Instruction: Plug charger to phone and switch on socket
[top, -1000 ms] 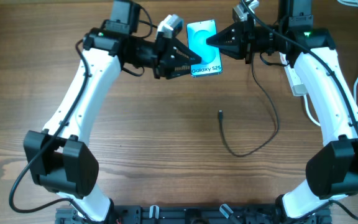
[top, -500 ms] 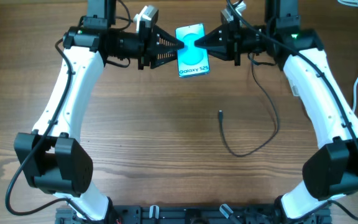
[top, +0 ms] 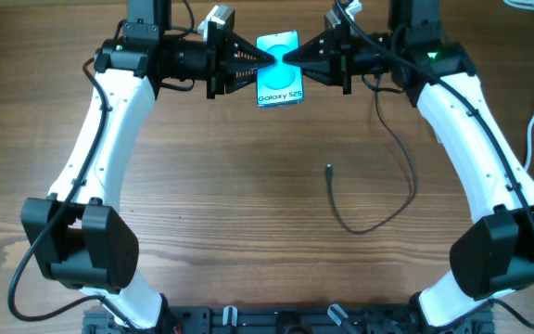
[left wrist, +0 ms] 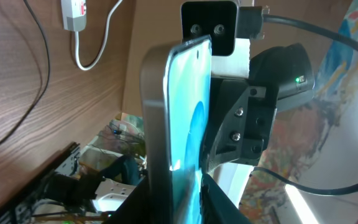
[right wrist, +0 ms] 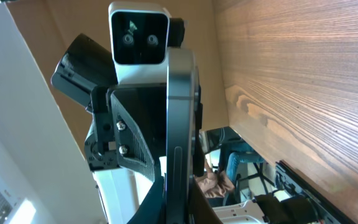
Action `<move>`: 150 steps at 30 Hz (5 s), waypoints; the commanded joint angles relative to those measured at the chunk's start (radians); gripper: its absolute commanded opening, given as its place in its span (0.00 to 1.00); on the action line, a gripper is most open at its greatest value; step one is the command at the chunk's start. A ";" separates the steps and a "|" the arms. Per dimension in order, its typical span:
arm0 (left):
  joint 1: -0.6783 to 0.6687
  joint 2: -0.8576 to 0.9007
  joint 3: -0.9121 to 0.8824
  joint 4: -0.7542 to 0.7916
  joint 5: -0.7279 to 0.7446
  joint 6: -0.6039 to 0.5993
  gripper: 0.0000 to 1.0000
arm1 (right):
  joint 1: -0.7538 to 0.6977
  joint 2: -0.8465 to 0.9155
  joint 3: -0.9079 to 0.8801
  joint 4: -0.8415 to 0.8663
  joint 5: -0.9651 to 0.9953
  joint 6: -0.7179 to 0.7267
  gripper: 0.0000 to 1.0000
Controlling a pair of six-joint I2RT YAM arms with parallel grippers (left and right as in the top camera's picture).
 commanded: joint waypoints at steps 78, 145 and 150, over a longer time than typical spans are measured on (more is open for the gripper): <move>0.274 0.043 0.003 -0.472 -0.612 0.066 0.04 | 0.178 0.185 -0.212 -0.665 1.194 -0.662 0.64; 0.320 0.043 0.003 -0.507 -0.608 0.130 0.04 | 0.257 0.191 -0.483 -0.364 1.247 -0.710 0.24; 0.320 0.043 0.003 -0.507 -0.608 0.130 0.04 | 0.257 0.191 -0.483 -0.378 1.248 -0.699 0.19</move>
